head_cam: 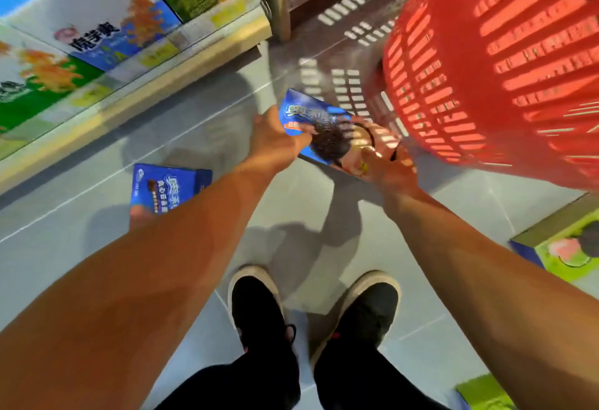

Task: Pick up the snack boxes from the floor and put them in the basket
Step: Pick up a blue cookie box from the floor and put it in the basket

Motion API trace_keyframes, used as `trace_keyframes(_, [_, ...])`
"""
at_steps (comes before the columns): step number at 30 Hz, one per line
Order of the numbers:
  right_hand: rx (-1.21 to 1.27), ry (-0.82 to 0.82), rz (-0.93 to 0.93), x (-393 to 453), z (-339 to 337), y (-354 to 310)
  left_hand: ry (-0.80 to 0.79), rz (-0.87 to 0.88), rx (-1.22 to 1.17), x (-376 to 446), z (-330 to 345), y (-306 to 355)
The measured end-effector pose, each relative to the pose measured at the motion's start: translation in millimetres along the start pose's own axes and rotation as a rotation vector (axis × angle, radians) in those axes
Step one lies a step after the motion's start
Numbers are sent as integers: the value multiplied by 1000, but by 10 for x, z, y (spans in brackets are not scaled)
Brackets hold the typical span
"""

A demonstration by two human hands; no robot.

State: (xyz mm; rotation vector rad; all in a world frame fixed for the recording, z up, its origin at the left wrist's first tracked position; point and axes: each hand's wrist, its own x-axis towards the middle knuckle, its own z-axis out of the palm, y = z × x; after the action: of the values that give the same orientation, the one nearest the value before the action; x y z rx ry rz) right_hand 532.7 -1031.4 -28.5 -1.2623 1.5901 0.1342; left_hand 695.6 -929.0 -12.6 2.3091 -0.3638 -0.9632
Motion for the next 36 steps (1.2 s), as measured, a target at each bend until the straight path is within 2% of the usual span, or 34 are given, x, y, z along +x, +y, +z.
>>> trace_keyframes(2, [4,5,-45,-321,-103,-77,-46,-69,27,-326,-181,18])
trace_keyframes(4, [86,-61,-7,-795,-253,-115,-45,-139,-23,-703,-444,56])
trace_keyframes(5, [118,-29,-25,-1009,-326,-127,-46,-148,-64,-874,-573,60])
trace_keyframes(7, [123,-24,-58,-1677,-598,-334,-76,-156,-109,-1434,-1041,389])
trace_keyframes(11, [99,-77,-61,-2406,-861,-503,-114,-176,-100,-2096,-1595,779])
trace_keyframes(17, [121,-63,-132,-4039,-1692,-1515,-91,-166,-175,-3298,-2882,1892])
trace_keyframes(23, [219,67,-310,-5180,-2551,-2334,-29,-26,-194,-4136,-3655,2794])
trace_keyframes(28, [265,182,-402,-5719,-3119,-2585,20,165,-246,-4529,-3841,3555])
trace_keyframes(32, [192,253,-446,-5852,-3409,-2563,-85,267,-223,-4516,-3805,3939])
trace_keyframes(36, [243,303,-454,-5785,-3809,-2509,-215,394,-24,-4413,-3626,4380])
